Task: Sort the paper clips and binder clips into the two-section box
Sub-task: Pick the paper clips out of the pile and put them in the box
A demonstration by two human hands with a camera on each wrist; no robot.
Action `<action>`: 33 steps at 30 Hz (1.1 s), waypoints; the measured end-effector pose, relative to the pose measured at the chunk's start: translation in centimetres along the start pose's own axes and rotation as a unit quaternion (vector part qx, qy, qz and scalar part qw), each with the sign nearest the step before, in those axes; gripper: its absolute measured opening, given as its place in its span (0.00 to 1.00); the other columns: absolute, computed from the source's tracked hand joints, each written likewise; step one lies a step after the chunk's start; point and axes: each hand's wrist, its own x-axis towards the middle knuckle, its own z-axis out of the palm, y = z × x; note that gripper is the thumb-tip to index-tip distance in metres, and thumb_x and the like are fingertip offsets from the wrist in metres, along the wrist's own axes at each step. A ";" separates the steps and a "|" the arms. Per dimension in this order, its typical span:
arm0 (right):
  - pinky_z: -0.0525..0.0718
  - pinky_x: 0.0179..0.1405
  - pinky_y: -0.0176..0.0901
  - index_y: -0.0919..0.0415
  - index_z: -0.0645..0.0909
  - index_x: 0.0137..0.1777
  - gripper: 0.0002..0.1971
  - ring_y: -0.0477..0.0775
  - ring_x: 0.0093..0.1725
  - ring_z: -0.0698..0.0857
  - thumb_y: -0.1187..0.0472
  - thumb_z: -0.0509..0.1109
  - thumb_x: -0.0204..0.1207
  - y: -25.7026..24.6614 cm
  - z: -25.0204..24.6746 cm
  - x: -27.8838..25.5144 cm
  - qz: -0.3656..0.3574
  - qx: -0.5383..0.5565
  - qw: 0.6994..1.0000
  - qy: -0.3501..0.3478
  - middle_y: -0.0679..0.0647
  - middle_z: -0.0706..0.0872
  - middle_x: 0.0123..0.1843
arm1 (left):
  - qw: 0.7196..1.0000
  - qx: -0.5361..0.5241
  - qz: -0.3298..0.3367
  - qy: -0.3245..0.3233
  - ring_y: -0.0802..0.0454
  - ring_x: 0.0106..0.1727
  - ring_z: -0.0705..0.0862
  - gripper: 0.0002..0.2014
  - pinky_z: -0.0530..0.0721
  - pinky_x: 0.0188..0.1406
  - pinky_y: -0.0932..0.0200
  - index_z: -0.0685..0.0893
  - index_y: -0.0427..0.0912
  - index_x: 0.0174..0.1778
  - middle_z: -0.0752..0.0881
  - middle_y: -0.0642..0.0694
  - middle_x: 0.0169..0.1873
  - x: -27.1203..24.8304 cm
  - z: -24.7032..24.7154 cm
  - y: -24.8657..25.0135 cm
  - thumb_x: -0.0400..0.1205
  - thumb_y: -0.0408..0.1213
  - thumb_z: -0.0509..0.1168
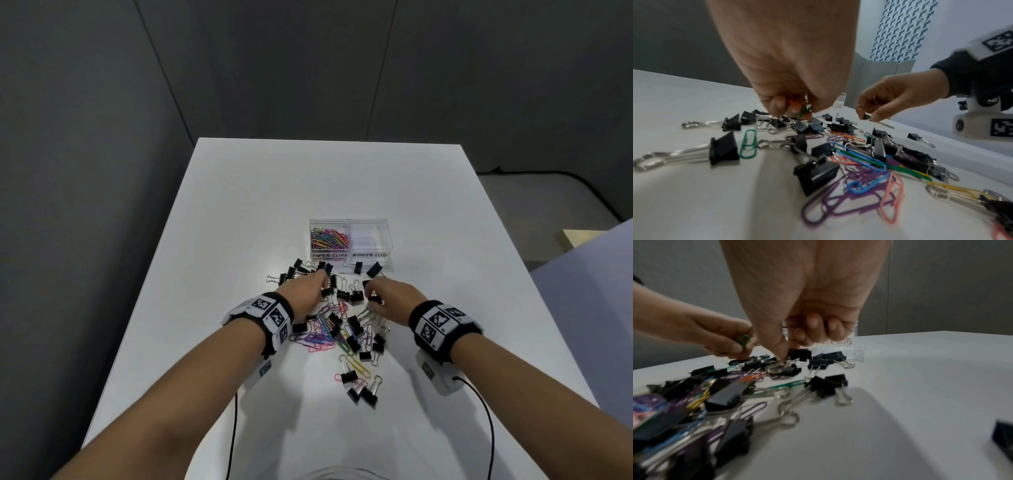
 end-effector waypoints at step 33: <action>0.79 0.55 0.50 0.62 0.76 0.58 0.12 0.60 0.53 0.83 0.55 0.60 0.82 0.9 0.3 -0.2 0.096 0.028 0.995 0.015 0.59 0.80 0.61 | 0.985 0.147 0.090 0.009 0.47 0.54 0.81 0.05 0.75 0.43 0.56 0.81 0.41 0.48 0.84 0.46 0.52 0.4 -0.1 0.5 0.81 0.35 0.61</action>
